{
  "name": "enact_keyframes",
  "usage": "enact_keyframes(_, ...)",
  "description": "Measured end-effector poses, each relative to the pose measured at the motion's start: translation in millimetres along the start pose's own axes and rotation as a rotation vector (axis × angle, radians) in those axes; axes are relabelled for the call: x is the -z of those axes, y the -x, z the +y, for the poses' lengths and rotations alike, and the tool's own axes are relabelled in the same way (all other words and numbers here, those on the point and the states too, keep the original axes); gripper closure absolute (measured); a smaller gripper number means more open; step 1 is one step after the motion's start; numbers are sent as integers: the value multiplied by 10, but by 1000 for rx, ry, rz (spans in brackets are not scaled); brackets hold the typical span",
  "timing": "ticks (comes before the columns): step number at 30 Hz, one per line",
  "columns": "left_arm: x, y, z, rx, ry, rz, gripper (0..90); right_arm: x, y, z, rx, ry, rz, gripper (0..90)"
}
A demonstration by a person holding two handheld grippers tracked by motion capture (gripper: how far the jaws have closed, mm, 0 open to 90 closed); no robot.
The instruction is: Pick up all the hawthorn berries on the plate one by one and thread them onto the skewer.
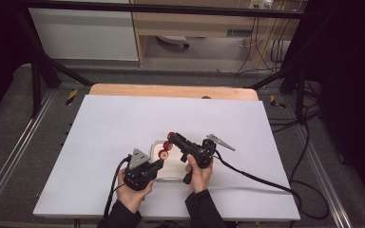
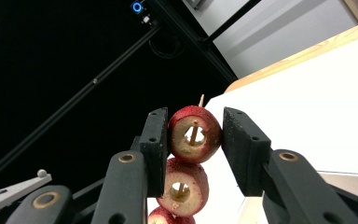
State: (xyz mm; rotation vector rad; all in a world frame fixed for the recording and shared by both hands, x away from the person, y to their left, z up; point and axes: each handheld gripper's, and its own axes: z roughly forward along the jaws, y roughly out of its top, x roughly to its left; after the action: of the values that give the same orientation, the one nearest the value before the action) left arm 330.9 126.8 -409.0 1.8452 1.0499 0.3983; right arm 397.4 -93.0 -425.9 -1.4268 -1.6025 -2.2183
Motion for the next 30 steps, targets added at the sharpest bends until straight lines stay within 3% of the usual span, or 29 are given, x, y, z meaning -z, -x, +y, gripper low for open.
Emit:
enact_keyframes(3, 11, -17, -8, -1, 5, -7, 883, 7, -4, 10, 24, -13, -10, 602)
enact_keyframes(14, 71, -147, -58, -52, -22, 10, 883, 89, -39, 65, 177, -132, -107, 248)
enact_keyframes(22, 100, -231, -90, -64, -34, -8, 882, 185, 8, 116, 333, -285, -168, 98)
enact_keyframes(30, 121, -295, -102, -60, -47, -13, 882, 320, 95, 131, 468, -458, -210, 41)
